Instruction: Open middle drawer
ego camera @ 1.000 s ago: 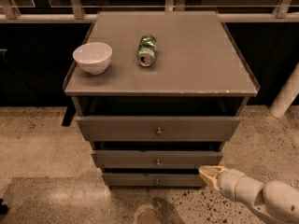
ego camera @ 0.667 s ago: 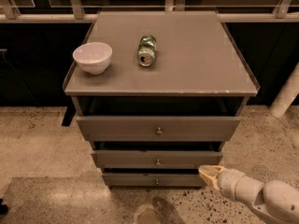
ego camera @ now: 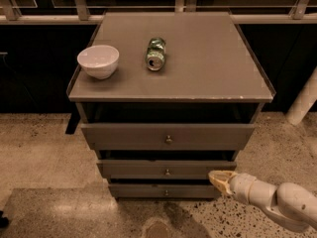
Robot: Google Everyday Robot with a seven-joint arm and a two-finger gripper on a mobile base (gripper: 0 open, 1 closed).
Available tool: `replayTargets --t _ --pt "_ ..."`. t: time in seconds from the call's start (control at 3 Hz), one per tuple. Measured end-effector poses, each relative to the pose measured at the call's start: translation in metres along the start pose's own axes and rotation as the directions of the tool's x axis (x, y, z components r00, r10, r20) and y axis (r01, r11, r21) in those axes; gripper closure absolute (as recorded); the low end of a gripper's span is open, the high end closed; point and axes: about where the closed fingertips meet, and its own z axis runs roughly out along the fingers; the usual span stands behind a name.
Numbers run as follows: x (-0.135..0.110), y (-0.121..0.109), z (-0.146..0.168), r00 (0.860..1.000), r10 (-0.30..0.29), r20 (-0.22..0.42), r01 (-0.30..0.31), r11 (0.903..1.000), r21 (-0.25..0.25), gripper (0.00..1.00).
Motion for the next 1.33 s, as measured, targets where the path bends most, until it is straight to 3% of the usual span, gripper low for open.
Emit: replayTargets --t 0.33,1.0,1.33 --pt "0.004 -0.033 0.019 1.0 0.005 0.021 -0.005 0.9999 0.014 1.0" --pt "-0.016 -0.09 0.055 0.996 -0.032 0.079 0.024 0.9936 0.11 1.0" --pt "-0.017 -0.111 0.076 0.995 -0.016 0.095 0.004 0.9923 0.124 1.0"
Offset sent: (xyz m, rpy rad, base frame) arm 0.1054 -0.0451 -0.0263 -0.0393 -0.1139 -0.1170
